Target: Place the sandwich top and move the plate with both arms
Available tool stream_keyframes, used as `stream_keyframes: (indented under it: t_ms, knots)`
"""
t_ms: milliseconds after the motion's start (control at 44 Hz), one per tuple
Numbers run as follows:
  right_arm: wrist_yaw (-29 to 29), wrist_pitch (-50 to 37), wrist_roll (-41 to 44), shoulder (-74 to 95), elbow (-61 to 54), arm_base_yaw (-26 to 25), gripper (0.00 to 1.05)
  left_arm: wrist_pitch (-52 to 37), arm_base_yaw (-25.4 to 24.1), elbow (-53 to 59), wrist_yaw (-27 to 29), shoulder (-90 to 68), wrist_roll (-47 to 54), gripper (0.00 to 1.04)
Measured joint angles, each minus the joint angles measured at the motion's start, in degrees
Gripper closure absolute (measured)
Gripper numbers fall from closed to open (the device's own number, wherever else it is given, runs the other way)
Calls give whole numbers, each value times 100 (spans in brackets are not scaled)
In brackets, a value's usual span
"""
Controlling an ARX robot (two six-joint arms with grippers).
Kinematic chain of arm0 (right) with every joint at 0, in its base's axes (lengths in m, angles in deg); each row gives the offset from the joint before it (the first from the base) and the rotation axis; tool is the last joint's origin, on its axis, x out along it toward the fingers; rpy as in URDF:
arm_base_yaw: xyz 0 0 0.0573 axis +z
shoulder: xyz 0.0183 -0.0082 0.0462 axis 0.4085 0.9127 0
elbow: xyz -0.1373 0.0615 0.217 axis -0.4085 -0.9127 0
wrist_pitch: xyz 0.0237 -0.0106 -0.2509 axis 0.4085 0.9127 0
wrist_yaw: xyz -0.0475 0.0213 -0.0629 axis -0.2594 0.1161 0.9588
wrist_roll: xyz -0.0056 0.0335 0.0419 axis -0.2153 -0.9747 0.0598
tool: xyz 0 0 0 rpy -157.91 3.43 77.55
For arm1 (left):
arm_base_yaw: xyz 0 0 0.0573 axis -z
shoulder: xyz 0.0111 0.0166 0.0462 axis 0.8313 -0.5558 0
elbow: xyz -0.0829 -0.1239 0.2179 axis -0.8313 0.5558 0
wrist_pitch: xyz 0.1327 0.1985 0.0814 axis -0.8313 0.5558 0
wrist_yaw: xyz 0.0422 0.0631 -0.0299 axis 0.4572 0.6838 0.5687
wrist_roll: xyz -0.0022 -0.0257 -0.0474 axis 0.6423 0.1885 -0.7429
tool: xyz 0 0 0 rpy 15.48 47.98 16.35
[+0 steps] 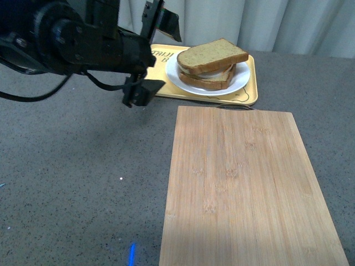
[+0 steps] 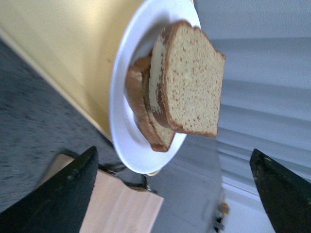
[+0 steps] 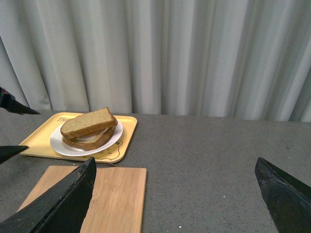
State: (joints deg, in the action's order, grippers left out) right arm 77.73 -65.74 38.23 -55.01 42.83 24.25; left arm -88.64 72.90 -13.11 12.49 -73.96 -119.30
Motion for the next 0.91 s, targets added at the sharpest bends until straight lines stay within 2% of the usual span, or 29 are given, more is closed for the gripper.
stream_keyframes:
  t_ms: [45,68,114,136,159,205,227,273,409,500,705,909]
  knots:
    - [2,0,0,0,0,0,9,136,-11,271,275,302,337,5]
    - [2,0,0,0,0,0,9,142,-13,348,367,382,490,6]
    - [2,2,0,0,0,0,9,-584,-2,610,1073,437,1235,12]
    - [0,0,0,0,0,0,9,-728,4,656,1191,442,1355,14]
    - [-2,0,0,0,0,0,9,-1659,2,994,1882,485,2074,19]
    - [-2,0,0,0,0,0,9,-2601,-22,1482,2391,586,3067,26]
    - [0,2,0,0,0,0,9,-3171,-57,1856,2603,693,3930,32]
    - [0,2,0,0,0,0,9,-3871,-162,2426,2645,949,4903,41]
    - [4,2,0,0,2,0,9,-4465,-382,3342,2540,1672,6301,59]
    - [2,2,0,0,0,0,9,-4575,-494,3792,2441,2083,6638,69]
    - [2,2,0,0,0,0,9,-4638,-782,4951,2186,2944,7020,101]
    - [2,0,0,0,0,0,9,-4594,-925,5624,1969,3742,7097,101]
